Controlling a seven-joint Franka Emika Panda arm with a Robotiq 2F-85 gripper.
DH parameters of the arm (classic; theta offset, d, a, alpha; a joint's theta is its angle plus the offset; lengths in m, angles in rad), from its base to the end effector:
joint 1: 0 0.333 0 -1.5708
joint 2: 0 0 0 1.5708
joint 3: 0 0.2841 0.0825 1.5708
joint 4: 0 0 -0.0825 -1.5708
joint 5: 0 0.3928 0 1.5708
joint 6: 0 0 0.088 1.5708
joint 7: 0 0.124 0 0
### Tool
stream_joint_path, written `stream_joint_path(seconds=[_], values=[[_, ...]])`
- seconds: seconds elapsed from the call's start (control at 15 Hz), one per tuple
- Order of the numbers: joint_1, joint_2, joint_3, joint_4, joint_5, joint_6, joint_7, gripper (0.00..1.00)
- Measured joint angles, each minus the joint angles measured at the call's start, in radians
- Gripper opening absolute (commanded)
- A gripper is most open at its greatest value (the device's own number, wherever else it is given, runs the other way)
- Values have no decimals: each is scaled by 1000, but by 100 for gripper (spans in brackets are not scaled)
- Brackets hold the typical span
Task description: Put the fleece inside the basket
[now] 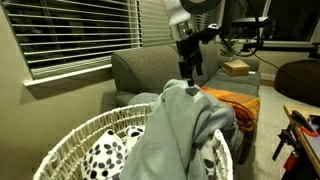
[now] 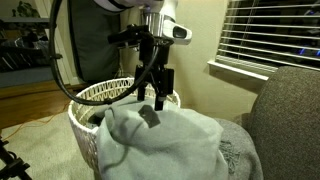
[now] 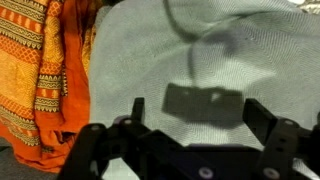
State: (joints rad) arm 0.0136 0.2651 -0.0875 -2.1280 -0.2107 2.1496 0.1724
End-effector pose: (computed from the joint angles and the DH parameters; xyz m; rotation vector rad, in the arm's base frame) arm 0.5360 -0.0524 0.2140 2.9213 -0.1592 -0.3441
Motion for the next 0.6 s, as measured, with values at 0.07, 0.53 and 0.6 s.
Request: stream_joint_path(seconds=[0.07,0.53,0.6], values=[[-2,0,-2,0,-2,11,7,100],[-2,0,-5,-8,-3,106,32,100],[-3,0,-5,-13,-3,124,34,100]])
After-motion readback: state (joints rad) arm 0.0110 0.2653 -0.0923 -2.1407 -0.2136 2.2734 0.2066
